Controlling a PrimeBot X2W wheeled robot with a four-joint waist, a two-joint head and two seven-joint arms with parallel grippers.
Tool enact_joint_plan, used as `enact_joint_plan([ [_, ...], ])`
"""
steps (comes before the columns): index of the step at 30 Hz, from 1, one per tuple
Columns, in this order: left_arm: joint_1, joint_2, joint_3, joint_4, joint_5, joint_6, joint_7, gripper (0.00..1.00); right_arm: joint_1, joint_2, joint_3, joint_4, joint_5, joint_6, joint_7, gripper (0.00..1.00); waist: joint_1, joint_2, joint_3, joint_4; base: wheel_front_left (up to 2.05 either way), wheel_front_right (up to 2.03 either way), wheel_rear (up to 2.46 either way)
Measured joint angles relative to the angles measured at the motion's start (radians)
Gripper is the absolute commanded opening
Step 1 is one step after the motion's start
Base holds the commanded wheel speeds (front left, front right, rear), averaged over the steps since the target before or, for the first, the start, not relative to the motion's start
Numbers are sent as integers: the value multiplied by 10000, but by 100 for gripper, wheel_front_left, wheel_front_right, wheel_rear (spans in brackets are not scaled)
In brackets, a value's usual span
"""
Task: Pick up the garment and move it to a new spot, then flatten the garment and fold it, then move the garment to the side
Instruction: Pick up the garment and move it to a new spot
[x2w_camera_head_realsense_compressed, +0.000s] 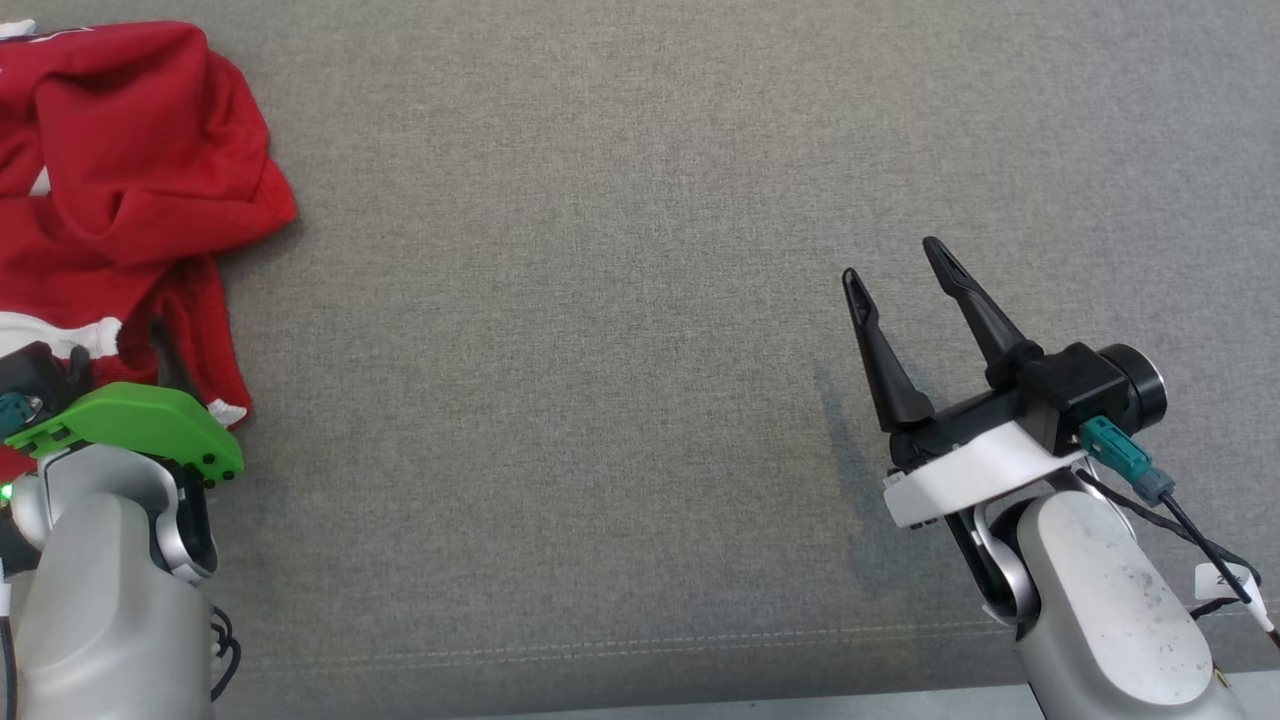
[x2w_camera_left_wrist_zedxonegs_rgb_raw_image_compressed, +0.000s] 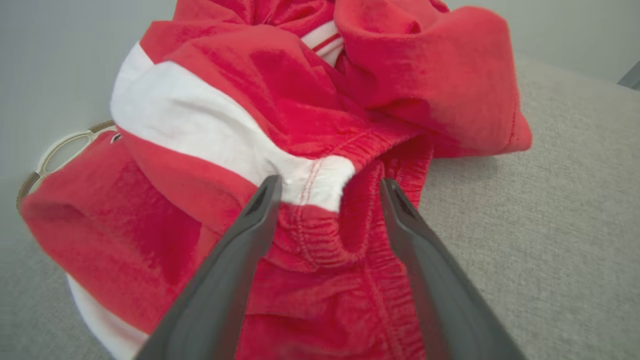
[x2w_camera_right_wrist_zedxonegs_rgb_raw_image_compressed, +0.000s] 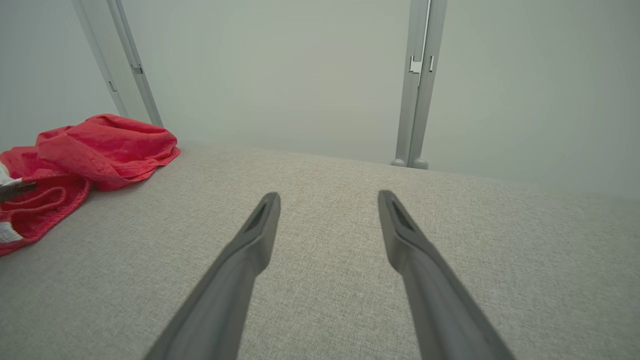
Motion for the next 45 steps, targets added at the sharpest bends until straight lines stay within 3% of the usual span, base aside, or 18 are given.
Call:
enact_joint_plan([
  [8, -177, 146, 198, 658, 163, 6, -272, 97, -75, 19, 0, 29, 2, 2, 0, 100, 0, 0, 40, 10, 0, 0, 0],
  [10, -246, 146, 221, 779, 165, 6, -370, 67, -92, 36, -2, 36, 2, 2, 0, 100, 0, 0, 32, 2, 0, 0, 0],
  [11, -284, 146, 236, 840, 165, 6, -441, 40, -97, 48, 0, 65, 4, 2, 0, 100, 0, 0, 16, -4, 0, 0, 0],
  [12, -314, 146, 238, 895, 165, 6, -479, 31, -97, 52, -2, 98, 6, 2, 0, 100, 0, 0, -7, -11, 0, 0, 0],
  [13, -327, 144, 242, 938, 165, 6, -491, 7, -97, 52, -4, 123, 8, 2, 0, 100, 0, 0, -34, -17, 0, 0, 0],
  [14, -337, 144, 242, 976, 165, 6, -564, 0, -97, 54, -12, 134, 13, 2, 0, 100, 0, 0, -62, -22, 0, 0, 0],
  [22, -599, -8, 188, 917, 165, -23, -922, 0, -96, 132, -109, 249, 113, 0, 0, 100, 0, 0, -391, -29, 0, 0, 0],
  [29, -648, -21, -163, 94, 510, -514, -1091, 0, -81, 201, -180, 307, 278, -8, 0, 100, 0, -1, -759, -103, 0, 0, 0],
  [38, -765, -128, -426, -2127, 713, -1087, -1093, 0, 144, 230, -399, 412, 380, -105, 0, 100, 0, 0, -1219, -314, 0, 0, 0],
  [45, -759, -566, -736, -3751, 775, -1465, -1104, 0, 314, 290, -403, 437, 456, -115, 0, 100, 0, 0, -1537, -674, 0, 0, 0],
])
